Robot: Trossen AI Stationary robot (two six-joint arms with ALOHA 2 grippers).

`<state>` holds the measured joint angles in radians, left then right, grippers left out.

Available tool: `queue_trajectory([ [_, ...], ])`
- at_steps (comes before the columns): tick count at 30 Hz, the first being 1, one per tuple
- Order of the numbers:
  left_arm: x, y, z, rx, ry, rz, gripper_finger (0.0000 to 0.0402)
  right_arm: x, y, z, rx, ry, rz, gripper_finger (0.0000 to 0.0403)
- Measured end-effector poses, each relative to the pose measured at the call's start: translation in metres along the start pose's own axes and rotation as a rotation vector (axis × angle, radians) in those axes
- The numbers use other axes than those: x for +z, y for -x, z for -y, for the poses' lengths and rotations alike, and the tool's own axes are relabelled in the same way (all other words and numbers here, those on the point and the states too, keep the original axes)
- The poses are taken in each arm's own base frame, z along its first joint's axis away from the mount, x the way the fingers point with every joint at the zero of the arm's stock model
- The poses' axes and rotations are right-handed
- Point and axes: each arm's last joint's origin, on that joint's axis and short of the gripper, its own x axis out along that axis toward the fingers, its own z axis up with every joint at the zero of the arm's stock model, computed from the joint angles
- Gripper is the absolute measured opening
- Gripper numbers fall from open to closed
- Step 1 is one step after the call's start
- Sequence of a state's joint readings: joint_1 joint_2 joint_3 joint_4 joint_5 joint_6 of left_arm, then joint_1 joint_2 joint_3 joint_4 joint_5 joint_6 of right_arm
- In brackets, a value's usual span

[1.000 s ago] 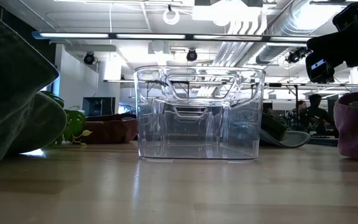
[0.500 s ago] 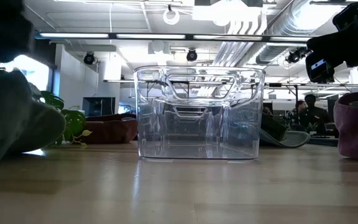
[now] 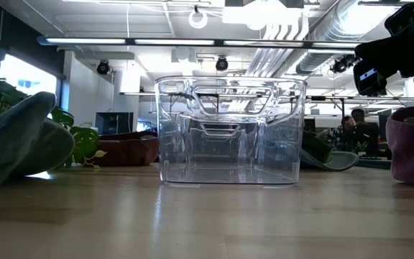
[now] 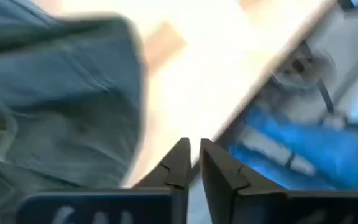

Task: Pick & Place hat
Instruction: Put the bottom black cap into the bottom transparent bin

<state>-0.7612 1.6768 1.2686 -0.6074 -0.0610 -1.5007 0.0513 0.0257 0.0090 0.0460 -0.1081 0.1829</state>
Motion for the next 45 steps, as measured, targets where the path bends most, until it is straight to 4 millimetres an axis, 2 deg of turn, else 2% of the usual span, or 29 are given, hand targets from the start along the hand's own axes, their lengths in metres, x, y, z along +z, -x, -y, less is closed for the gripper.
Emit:
queue_trajectory([
  [3, -0.027, 0.003, 0.006, -0.057, -0.157, -0.037, 0.0079, 0.0, 0.0, 0.0, 0.0, 0.0, 0.0, 0.0],
  [6, -0.051, -0.004, 0.006, -0.052, -0.295, -0.047, 0.0125, 0.0, 0.0, 0.0, 0.0, 0.0, 0.0, 0.0],
  [10, -0.074, -0.013, 0.003, -0.039, -0.522, 0.003, 0.0179, 0.0, 0.0, 0.0, 0.0, 0.0, 0.0, 0.0],
  [14, -0.085, -0.028, -0.004, 0.032, -0.626, 0.012, 0.0198, 0.0, 0.0, 0.0, 0.0, 0.0, 0.0, 0.0],
  [21, -0.083, -0.047, -0.017, 0.177, -0.717, 0.048, 0.0183, 0.0, 0.0, 0.0, 0.0, 0.0, 0.0, 0.0],
  [29, -0.082, -0.059, -0.032, 0.341, -0.798, 0.061, 0.0159, 0.0, 0.0, 0.0, 0.0, 0.0, 0.0, 0.0],
  [41, -0.086, -0.083, -0.043, 0.419, -0.742, 0.021, 0.0153, 0.0, 0.0, 0.0, 0.0, 0.0, 0.0, 0.0],
  [43, -0.086, -0.084, -0.043, 0.417, -0.733, 0.007, 0.0135, 0.0, 0.0, 0.0, 0.0, 0.0, -0.001, 0.0],
  [45, -0.082, -0.084, -0.042, 0.414, -0.726, -0.004, 0.0096, 0.0, 0.0, 0.0, 0.0, 0.0, 0.0, 0.0],
])
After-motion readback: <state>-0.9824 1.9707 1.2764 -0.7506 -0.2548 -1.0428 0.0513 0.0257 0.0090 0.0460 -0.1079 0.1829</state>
